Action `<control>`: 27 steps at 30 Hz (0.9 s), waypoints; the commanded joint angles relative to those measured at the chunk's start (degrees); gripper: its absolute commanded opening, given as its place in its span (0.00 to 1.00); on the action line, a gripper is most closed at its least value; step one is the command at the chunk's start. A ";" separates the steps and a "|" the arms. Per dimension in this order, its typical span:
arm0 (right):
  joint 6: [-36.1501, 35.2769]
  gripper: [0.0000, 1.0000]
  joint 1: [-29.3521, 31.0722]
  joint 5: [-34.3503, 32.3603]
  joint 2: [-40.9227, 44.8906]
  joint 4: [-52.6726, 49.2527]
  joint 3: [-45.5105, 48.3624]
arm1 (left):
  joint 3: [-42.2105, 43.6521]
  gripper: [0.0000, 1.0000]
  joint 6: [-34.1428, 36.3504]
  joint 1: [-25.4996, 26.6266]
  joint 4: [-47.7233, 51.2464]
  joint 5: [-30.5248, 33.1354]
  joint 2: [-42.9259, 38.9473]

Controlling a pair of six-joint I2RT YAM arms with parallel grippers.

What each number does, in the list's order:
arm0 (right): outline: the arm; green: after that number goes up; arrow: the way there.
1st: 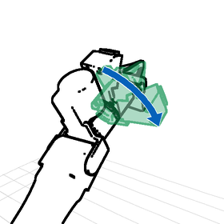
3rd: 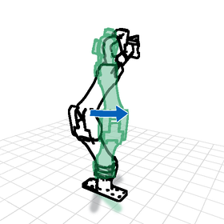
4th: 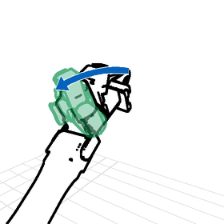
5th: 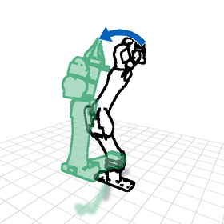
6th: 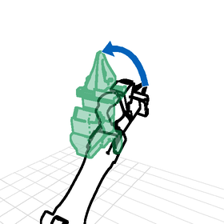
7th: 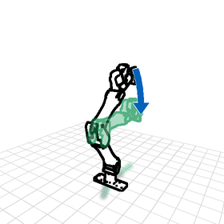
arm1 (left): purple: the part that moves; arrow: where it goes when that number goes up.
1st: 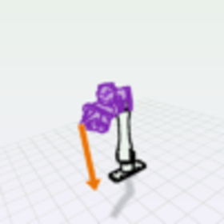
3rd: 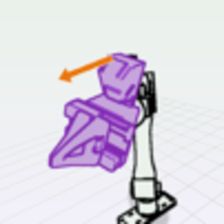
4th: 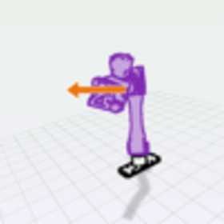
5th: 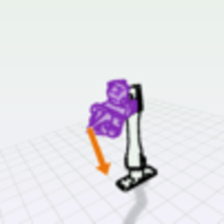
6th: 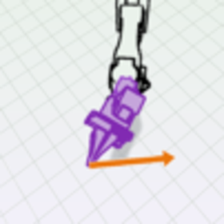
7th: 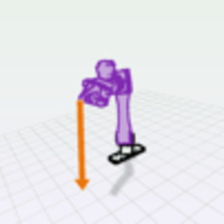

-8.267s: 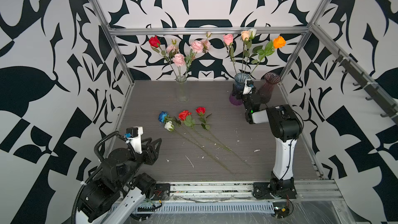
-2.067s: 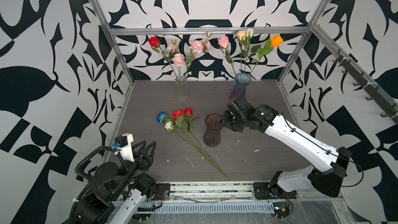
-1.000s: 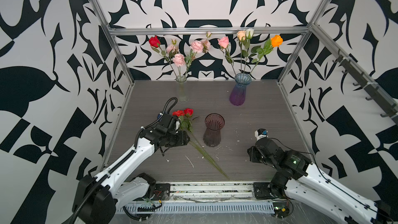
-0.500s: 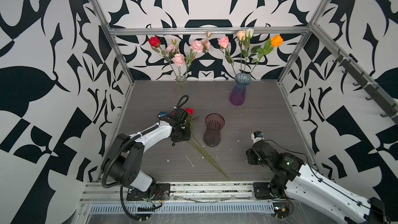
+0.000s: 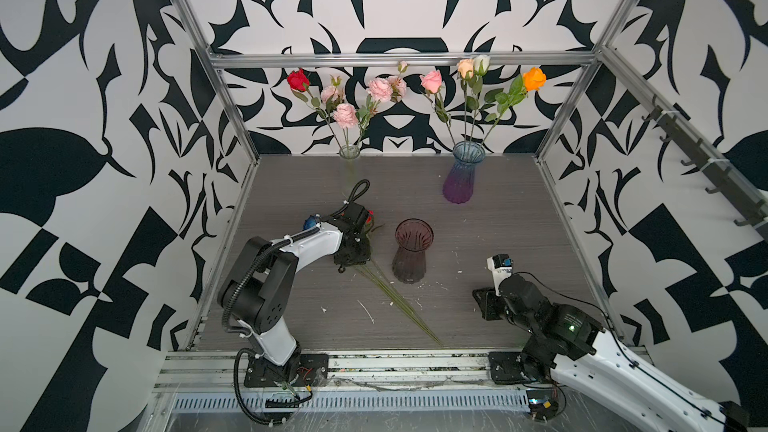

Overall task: Arrange the flowers into the vase
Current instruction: 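Close the left gripper on the two red rose stems, then grasp the blue rose stem with the left gripper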

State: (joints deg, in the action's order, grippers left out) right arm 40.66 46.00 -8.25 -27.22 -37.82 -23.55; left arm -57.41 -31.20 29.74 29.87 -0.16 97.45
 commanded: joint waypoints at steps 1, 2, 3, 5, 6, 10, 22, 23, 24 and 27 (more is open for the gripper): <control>-0.88 0.23 0.32 0.08 1.04 1.44 0.17 | -1.95 0.18 -0.39 -0.38 1.64 0.61 1.34; -0.88 0.23 0.30 0.08 1.32 1.27 0.15 | -1.97 0.16 -0.74 -0.59 1.60 0.56 1.19; -0.94 0.23 0.25 0.12 1.53 1.20 0.21 | -1.88 0.13 -1.03 -0.73 1.52 0.65 0.72; -0.86 0.23 0.31 0.40 2.06 1.09 0.34 | -1.63 0.10 -1.73 -1.14 1.50 0.77 -0.87; -0.90 0.23 0.25 0.55 2.21 1.09 0.35 | -1.57 0.08 -1.90 -1.32 1.53 0.91 -1.79; -0.96 0.24 0.24 1.61 2.33 1.00 0.43 | -1.59 0.01 -2.84 -2.29 2.46 1.86 -6.61; -1.81 0.24 0.33 2.32 1.04 2.31 0.61 | -0.31 0.00 -4.50 -4.60 -0.25 3.76 -28.19; -1.88 0.24 0.30 2.28 0.90 2.47 0.66 | 0.44 0.00 -4.82 -4.60 -2.25 2.95 -30.82; -1.87 0.24 0.37 2.30 0.73 2.57 0.63 | 1.36 0.00 -5.09 -4.60 -4.49 2.01 -33.19; -1.99 0.24 0.33 2.36 -0.10 2.75 0.53 | 5.20 0.00 -6.12 -4.52 -13.32 -1.70 -40.95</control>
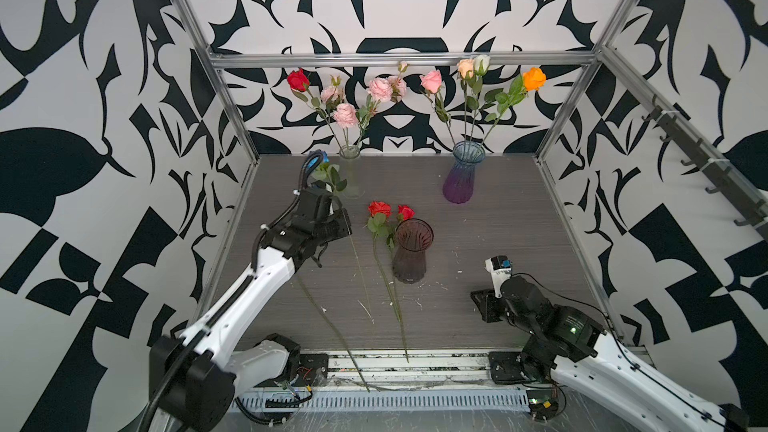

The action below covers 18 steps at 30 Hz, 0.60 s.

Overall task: Arrange the flowers into the vase
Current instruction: 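Grasp the blue rose stem with the left gripper, then lift the blue rose high above the vases with the left gripper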

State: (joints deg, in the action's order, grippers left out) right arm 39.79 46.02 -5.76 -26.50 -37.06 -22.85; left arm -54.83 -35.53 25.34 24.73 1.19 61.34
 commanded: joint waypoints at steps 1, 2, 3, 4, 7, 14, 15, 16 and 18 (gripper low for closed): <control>-1.04 0.23 0.37 -0.13 -1.14 2.07 -0.22 | 3.70 0.00 -2.71 -0.14 -11.30 -4.03 -7.27; -1.04 0.23 0.32 -0.11 -1.42 2.08 -0.26 | 4.54 0.00 -3.45 -0.13 -14.45 -4.75 -9.15; -1.06 0.24 0.32 -0.09 -1.61 2.08 -0.27 | 4.91 0.00 -3.71 -0.12 -17.03 -5.17 -10.43; -1.11 0.24 0.32 -0.11 -1.86 2.11 -0.31 | 5.16 0.00 -4.08 -0.12 -19.79 -6.21 -11.45; -1.06 0.23 0.37 -0.09 -2.28 2.17 -0.35 | 3.47 0.00 -5.30 -0.12 -25.01 -7.55 -12.17; -0.89 0.23 0.30 -0.22 -2.07 2.08 -0.34 | -4.40 0.07 -5.80 -0.03 -35.74 -8.66 -7.93; -0.94 0.23 0.34 -0.22 -2.00 2.08 -0.30 | -5.67 0.07 -5.23 -0.03 -36.42 -8.66 -7.25; -0.85 0.24 0.31 -0.22 -2.00 1.99 -0.26 | -7.18 0.07 -4.57 -0.03 -36.89 -8.50 -6.41; -0.81 0.24 0.30 -0.24 -1.97 1.99 -0.27 | -9.77 0.07 -3.75 -0.03 -37.02 -7.58 -5.00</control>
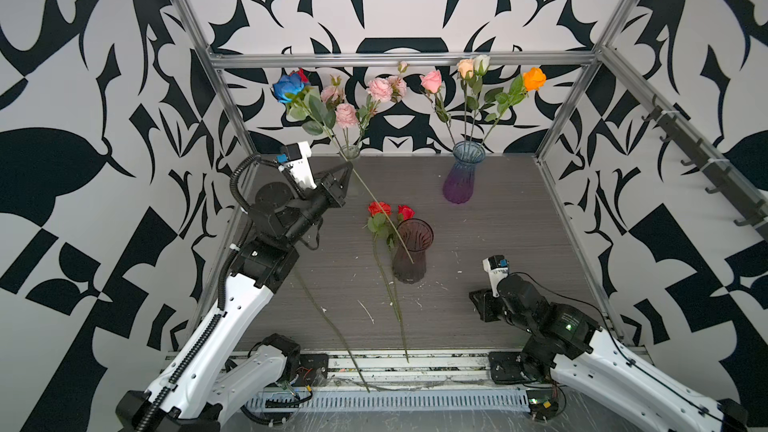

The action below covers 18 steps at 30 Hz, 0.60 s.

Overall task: Arrange the flowers into the vase
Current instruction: 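Lift the blue rose high above the vases with the left gripper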

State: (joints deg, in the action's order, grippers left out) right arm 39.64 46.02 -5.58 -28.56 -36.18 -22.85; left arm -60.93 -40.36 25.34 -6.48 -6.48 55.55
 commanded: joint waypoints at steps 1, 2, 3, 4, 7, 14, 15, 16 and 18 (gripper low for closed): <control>-0.69 0.23 0.30 -0.41 0.16 1.12 -0.26 | -4.70 0.07 1.42 -0.03 -6.33 0.53 1.33; -0.67 0.23 0.33 -0.39 0.14 1.12 -0.29 | -5.49 0.07 1.88 -0.03 -7.20 0.81 1.84; -0.66 0.24 0.35 -0.39 0.17 1.03 -0.29 | -6.12 0.07 2.47 -0.03 -7.60 1.01 2.24; -0.66 0.23 0.32 -0.39 0.30 1.03 -0.27 | -6.92 0.07 3.01 -0.03 -7.56 1.22 2.73; -0.66 0.23 0.30 -0.39 0.69 0.94 -0.26 | -8.90 0.07 4.40 -0.03 -5.89 0.96 3.94; -0.57 0.24 0.33 -0.39 1.97 0.94 0.00 | -5.96 0.06 6.15 1.22 -4.93 0.18 4.61; -0.67 0.23 0.36 -0.39 2.01 0.90 0.00 | -5.47 0.06 7.09 1.89 -4.43 0.54 4.63; -0.67 0.24 0.30 -0.39 2.18 0.85 -0.01 | -4.87 0.05 8.36 2.86 -4.17 1.00 4.74; -0.61 0.23 0.35 -0.30 2.30 0.72 0.00 | -4.21 0.05 11.22 5.30 -3.91 2.24 5.07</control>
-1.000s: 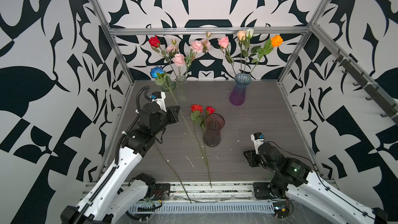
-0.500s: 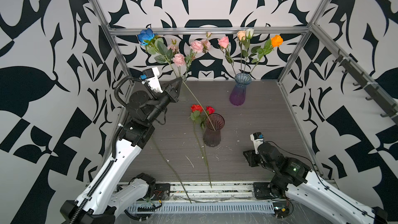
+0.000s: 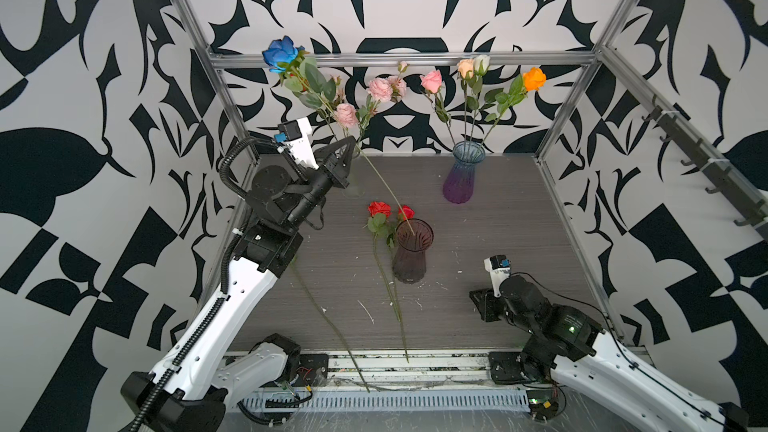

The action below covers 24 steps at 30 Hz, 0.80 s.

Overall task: Arrange the flowers into the vase
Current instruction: 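Lift the blue rose high above the vases with the left gripper, then lower the blue rose stem into the dark pink vase and release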

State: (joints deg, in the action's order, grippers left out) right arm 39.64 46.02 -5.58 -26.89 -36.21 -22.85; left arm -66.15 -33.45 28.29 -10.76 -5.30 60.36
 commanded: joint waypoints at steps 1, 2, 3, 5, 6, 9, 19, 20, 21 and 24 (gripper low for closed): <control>-0.61 0.24 0.34 -0.30 0.83 0.71 0.00 | 1.02 0.05 6.04 4.11 0.92 2.02 0.73; -0.55 0.24 0.31 -0.39 1.01 0.64 0.05 | 0.74 0.05 7.84 5.72 1.61 2.78 1.21; -0.59 0.24 0.35 -0.47 1.17 0.61 0.09 | 0.31 0.06 10.18 7.75 2.60 3.65 1.90; -0.44 0.24 0.35 -0.65 1.64 0.52 0.17 | -0.82 0.07 15.20 12.05 5.03 6.03 3.32; -0.44 0.24 0.37 -0.65 1.74 0.50 0.18 | -1.29 0.07 17.76 14.33 6.30 8.11 4.03; -0.35 0.24 0.30 -0.73 2.02 0.37 0.25 | -1.29 0.09 23.06 19.43 7.85 13.49 5.76; -0.15 0.24 0.35 -1.00 2.02 0.23 0.18 | 1.55 0.31 20.68 20.84 8.63 14.71 6.11; -0.10 0.24 0.32 -0.96 1.98 0.24 0.18 | 1.79 0.35 20.49 20.84 8.89 14.77 5.92; -0.09 0.24 0.35 -1.01 2.02 0.26 0.18 | 1.96 0.36 20.30 20.84 9.08 14.80 5.78; -0.11 0.24 0.34 -1.01 1.83 0.26 0.18 | 2.30 0.35 19.82 20.84 9.62 14.73 5.39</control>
State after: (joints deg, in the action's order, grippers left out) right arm 39.68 46.02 -5.63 -25.39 -36.36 -22.72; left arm -64.95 -13.06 49.15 -1.39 8.64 67.44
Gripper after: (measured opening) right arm 0.236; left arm 0.352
